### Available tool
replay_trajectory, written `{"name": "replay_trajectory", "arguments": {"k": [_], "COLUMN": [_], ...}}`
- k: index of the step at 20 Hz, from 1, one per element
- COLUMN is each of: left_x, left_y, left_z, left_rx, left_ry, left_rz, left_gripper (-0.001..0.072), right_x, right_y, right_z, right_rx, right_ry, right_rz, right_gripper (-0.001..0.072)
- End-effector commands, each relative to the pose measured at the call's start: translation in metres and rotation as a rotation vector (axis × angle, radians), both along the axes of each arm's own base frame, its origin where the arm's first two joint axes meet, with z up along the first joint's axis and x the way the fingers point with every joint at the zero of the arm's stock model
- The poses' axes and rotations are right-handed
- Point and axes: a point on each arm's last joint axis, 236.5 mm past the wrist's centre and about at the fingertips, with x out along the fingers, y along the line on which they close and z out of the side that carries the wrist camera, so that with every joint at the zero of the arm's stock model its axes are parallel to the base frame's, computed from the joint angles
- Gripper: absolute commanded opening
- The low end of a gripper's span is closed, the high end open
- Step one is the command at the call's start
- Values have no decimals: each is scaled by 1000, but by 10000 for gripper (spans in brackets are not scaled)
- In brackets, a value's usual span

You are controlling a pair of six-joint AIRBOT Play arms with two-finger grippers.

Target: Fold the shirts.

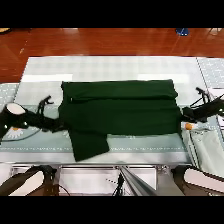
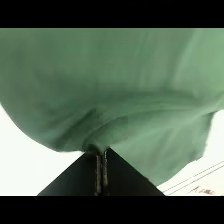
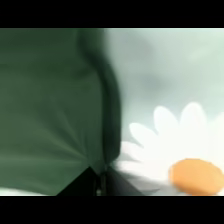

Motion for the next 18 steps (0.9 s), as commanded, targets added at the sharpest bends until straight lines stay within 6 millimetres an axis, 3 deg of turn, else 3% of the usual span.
{"name": "replay_trajectory", "arguments": {"k": [1,4,6,8,10,14,18], "left_x": [51,110,136,148,157,191,232], "left_y": [0,-6,0,5,5,11,17], "left_z": [61,133,157,156,140,112,106], "left_rx": [-17,-63,-47,-36,-51,-95,-134], "left_ry": [-157,-382,-482,-501,-469,-430,-427], "left_rz": [-29,15,53,78,102,203,237], "left_gripper": [29,29,29,29,29,29,29], "right_x": [52,98,126,155,177,203,223], "right_y": [12,29,30,23,18,16,7], "right_z": [69,117,130,134,126,96,79], "right_rx": [49,82,35,-9,-31,-63,-82], "right_ry": [-236,-420,-525,-613,-650,-662,-694], "right_rz": [-35,-55,-79,-155,-214,-250,-321], "right_gripper": [30,30,29,29,30,29,29]}}
